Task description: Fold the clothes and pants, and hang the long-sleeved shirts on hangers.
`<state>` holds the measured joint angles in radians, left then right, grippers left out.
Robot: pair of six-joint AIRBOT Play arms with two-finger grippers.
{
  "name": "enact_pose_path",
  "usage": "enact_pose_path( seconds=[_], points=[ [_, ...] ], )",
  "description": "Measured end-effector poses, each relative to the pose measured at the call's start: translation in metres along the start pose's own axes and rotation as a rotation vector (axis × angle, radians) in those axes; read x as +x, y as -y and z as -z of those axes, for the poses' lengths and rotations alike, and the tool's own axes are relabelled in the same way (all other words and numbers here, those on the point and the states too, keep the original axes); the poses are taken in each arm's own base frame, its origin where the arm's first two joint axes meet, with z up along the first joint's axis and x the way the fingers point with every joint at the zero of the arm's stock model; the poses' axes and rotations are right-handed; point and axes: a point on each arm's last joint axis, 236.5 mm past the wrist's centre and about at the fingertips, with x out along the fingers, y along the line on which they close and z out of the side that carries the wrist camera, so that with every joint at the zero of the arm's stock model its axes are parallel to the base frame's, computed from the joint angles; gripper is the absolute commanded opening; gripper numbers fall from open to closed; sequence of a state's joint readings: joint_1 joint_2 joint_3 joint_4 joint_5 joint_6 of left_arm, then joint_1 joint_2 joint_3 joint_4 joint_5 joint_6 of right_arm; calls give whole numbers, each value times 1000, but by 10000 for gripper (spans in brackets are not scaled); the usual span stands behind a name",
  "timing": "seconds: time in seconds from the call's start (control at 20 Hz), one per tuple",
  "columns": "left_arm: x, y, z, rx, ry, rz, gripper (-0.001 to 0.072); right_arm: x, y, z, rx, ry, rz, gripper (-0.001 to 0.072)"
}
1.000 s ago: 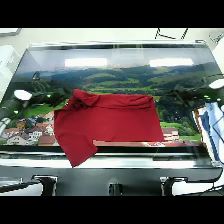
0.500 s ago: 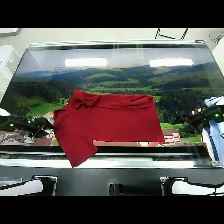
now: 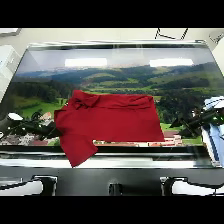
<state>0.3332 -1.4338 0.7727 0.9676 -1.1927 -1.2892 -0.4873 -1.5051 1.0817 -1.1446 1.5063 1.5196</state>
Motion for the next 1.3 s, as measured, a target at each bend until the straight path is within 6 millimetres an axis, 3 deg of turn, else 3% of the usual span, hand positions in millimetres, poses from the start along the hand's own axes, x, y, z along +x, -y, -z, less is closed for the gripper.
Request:
enact_pose_path(
  seconds=[0.25, 0.5, 0.6, 0.65, 0.7, 0.8, 0.9, 1.0, 1.1, 1.15, 1.2, 1.3],
  points=[
    [0, 6, -2, 28, 14, -10, 23, 26, 11, 13, 8, -37, -2, 540],
    [-6, 12, -3, 39, 35, -7, 23, 52, -4, 23, -2, -53, -101, 528],
    [-7, 15, -2, 36, 38, 0, 23, 63, -15, 27, -38, -59, -104, 372],
    [-8, 17, -3, 34, 41, 6, 23, 69, -20, 29, -60, -63, -93, 249],
    [-9, 19, -3, 31, 47, 14, 23, 75, -26, 31, -90, -67, -81, 69],
    [-14, 26, -6, 35, 61, 28, 22, 83, -34, 42, -149, -101, -56, 36],
    [-30, 39, -16, 68, 95, 41, 22, 76, -47, 51, -201, -122, -62, 35],
    [-67, 65, -35, 147, 192, 52, 22, 47, -72, 43, -281, -49, -82, 33],
    [-133, 109, -58, 275, 368, 59, 22, -8, -110, 23, -398, 132, -99, 34],
    [-178, 140, -66, 353, 488, 70, 22, -45, -133, 15, -465, 250, -107, 34],
    [-233, 176, -65, 447, 631, 77, 22, -95, -161, 9, -543, 415, -110, 34],
    [-345, 247, -38, 624, 943, 91, 23, -206, -211, 20, -685, 779, -109, 34]
  ],
)
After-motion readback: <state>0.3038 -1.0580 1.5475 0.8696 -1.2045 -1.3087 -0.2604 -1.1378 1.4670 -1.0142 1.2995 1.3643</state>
